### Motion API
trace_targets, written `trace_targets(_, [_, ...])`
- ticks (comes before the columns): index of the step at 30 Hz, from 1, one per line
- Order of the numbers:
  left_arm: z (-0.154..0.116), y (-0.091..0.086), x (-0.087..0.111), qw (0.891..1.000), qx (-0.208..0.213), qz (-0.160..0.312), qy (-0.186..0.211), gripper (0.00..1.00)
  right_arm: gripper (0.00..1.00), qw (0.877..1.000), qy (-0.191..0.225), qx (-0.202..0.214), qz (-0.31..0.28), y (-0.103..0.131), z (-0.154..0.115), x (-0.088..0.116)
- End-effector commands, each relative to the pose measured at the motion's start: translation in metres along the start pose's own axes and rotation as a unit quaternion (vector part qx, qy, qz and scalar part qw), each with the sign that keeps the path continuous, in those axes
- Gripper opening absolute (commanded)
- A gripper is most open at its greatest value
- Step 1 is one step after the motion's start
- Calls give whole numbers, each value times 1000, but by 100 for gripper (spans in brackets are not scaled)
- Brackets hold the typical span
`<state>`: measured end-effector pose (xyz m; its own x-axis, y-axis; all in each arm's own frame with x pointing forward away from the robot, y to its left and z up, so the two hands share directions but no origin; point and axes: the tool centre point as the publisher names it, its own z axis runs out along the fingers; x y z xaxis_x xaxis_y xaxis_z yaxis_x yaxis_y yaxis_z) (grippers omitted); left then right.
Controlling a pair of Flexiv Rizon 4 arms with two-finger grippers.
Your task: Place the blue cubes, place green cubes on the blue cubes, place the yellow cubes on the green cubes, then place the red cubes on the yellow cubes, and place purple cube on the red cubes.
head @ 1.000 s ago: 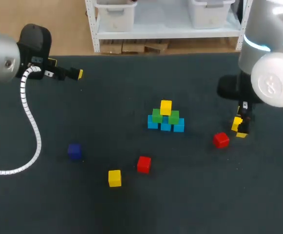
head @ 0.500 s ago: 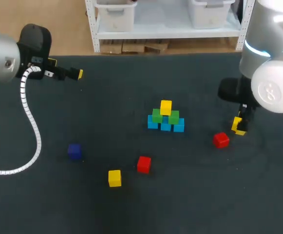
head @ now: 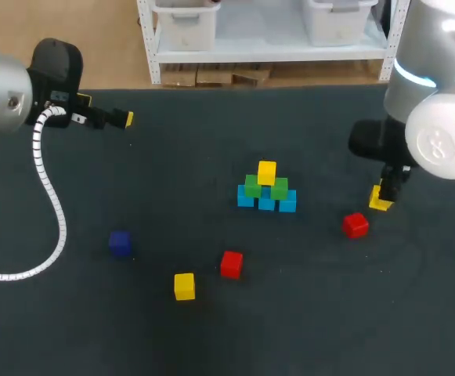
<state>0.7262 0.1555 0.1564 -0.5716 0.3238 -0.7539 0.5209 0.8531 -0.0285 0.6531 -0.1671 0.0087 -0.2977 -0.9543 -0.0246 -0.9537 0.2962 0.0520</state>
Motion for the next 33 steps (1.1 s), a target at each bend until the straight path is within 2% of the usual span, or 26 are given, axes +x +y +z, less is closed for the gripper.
trace_targets(1, [0, 3, 1, 1000, 6, 1, -2, 100, 0, 1000, -10, 9, -17, 7, -24, 1])
trace_targets(5, [0, 3, 1, 1000, 6, 1, -2, 100, 0, 999, -18, 11, -42, 12, -46, -13])
trace_targets(17, [0, 3, 1, 1000, 6, 1, -2, 100, 0, 989, -24, 43, -141, 42, -77, -80])
trace_targets(24, [0, 3, 1, 1000, 6, 1, -2, 100, 0, 985, -32, 49, -162, 41, -78, -111])
trace_targets(33, [0, 3, 1, 1000, 6, 1, -2, 100, 0, 981, -35, 41, -187, 46, -74, -136])
